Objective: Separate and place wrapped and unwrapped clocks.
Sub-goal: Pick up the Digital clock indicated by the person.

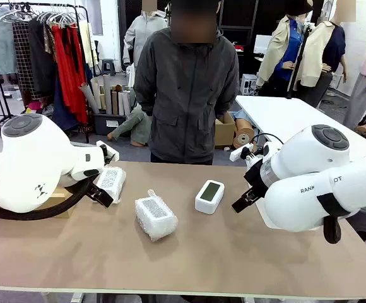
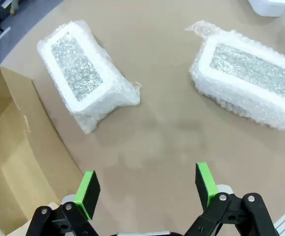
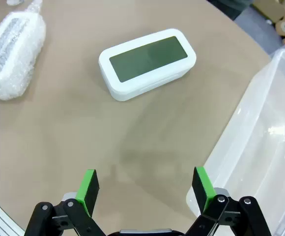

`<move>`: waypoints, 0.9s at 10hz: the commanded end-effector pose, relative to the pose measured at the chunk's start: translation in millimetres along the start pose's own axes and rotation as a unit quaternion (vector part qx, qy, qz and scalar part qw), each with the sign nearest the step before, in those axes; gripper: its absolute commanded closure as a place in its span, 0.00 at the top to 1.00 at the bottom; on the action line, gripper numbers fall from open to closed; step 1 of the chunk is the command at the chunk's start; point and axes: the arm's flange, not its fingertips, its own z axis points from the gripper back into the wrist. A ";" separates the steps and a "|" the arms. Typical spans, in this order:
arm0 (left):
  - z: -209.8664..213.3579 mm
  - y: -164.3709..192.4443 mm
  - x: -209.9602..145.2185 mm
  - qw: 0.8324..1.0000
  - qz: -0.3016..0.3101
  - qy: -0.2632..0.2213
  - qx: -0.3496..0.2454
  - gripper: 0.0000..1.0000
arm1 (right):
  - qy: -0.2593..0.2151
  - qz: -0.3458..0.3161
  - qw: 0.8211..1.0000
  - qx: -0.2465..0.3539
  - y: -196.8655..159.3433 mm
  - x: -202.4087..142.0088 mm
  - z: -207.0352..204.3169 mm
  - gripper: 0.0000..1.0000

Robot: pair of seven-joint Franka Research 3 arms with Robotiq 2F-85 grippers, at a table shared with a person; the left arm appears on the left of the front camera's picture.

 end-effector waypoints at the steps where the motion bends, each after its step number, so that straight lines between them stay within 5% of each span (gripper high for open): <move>1: 0.1 0.0 0.0 1.000 0.000 0.000 0.000 1.00 | 0.000 0.000 1.000 0.000 0.0 0.0 0.0 1.00; 9: 0.1 0.0 0.0 1.000 0.000 0.000 0.000 1.00 | 0.000 0.000 1.000 0.000 0.0 0.0 0.0 1.00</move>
